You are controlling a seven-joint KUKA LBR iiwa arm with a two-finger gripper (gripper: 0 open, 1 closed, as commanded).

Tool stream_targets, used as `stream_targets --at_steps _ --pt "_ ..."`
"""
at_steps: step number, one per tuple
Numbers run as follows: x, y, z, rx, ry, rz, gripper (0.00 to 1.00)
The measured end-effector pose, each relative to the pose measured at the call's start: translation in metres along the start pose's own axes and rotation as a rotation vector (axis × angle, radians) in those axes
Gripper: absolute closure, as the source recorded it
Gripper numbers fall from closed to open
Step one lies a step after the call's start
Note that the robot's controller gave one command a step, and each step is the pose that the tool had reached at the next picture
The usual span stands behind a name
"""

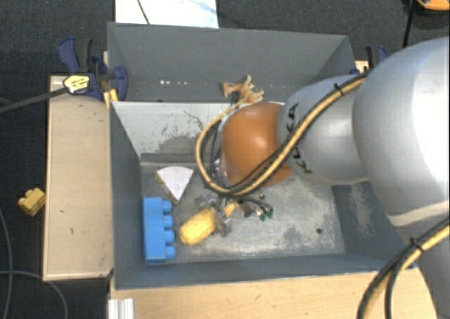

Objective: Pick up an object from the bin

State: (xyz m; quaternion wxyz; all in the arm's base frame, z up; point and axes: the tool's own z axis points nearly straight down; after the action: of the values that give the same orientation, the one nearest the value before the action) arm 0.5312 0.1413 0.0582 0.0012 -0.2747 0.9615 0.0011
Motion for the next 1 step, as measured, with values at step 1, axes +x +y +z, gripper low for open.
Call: stream_targets --at_steps 1 --pt "0.0011 0.0001 -0.0041 0.000 0.001 -0.001 1.00"
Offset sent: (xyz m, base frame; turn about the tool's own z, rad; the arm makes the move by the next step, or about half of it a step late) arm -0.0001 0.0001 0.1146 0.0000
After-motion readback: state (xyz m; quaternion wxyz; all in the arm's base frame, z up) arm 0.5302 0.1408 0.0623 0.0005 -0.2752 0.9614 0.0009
